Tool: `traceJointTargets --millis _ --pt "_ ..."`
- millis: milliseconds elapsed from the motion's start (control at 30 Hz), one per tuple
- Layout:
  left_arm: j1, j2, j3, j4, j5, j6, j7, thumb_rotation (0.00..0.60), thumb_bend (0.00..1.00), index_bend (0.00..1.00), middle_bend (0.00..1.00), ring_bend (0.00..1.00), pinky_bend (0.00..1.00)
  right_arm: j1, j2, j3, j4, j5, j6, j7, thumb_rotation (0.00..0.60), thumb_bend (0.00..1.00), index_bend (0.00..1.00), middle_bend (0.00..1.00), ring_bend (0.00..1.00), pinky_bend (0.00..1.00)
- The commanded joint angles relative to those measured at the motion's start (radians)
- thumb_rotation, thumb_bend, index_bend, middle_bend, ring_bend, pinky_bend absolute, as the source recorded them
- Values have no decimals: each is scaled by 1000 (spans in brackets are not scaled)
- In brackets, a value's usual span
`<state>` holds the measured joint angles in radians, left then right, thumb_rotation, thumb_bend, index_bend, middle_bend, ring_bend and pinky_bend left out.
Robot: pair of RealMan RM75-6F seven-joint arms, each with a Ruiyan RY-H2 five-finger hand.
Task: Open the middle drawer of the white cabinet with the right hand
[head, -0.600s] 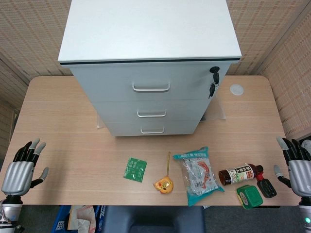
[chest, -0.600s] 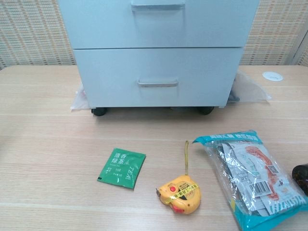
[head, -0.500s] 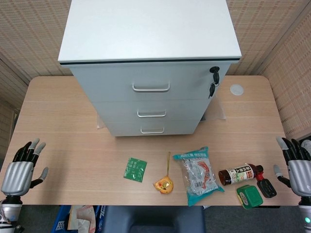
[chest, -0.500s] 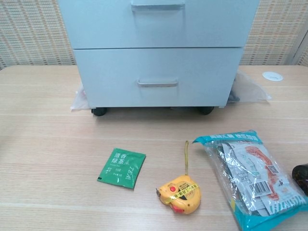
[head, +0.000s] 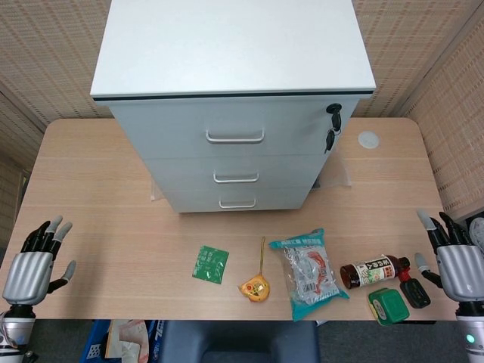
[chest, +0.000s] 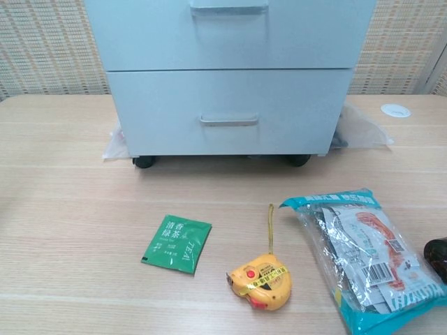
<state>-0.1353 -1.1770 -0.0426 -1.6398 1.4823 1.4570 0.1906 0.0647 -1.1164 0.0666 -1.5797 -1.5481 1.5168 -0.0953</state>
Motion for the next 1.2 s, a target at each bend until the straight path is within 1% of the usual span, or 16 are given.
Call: traceJointTargets --millis 33,67,133,233,333,367,433,533,700,800,933,1200 --pt "0 1 -1 -1 2 3 -2 600 359 102 0 32 122 31 -2 6 -19 -28 -22 -25 600 341 0 356 230 225" --pt "0 2 -1 -2 3 3 -3 600 359 102 0 32 122 42 -2 8 -26 -36 -32 -32 600 341 0 391 269 260" --pt "1 4 1 -3 5 3 -5 600 359 103 0 32 122 71 0 14 -44 -54 -57 -46 600 341 10 519 415 388" --pt "3 7 3 -4 6 4 -5 600 359 104 0 32 122 121 6 23 -74 -71 -114 -61 600 341 52 670 614 553" --pt "5 9 5 -7 6 4 -5 600 359 105 0 32 122 176 12 32 -104 -80 -184 -76 600 361 92 773 748 678" --pt "6 10 6 -7 6 5 -5 600 359 106 0 32 122 193 14 35 -113 -79 -208 -81 600 371 99 794 775 699" --pt "7 11 7 -8 6 5 -5 600 359 108 0 32 122 233 20 41 -138 -74 -267 -100 600 401 117 849 844 774" --pt "8 12 8 -8 5 4 -6 600 360 109 0 32 122 289 17 54 -171 -60 -342 -130 600 444 122 889 895 838" --pt "8 12 10 -6 5 0 -6 600 360 110 0 33 122 371 3 79 -212 -6 -456 -183 600 475 124 918 933 879" --pt "8 12 10 -4 4 -3 -6 600 359 110 0 33 122 423 -12 98 -230 49 -526 -223 600 483 126 925 940 884" --pt "6 12 11 -2 6 -6 -7 600 359 110 0 33 122 483 -37 121 -238 123 -592 -275 600 484 136 928 943 886" --pt "7 14 12 -1 5 -8 -10 600 360 111 0 33 122 594 -103 144 -207 270 -697 -351 600 484 145 928 943 886"
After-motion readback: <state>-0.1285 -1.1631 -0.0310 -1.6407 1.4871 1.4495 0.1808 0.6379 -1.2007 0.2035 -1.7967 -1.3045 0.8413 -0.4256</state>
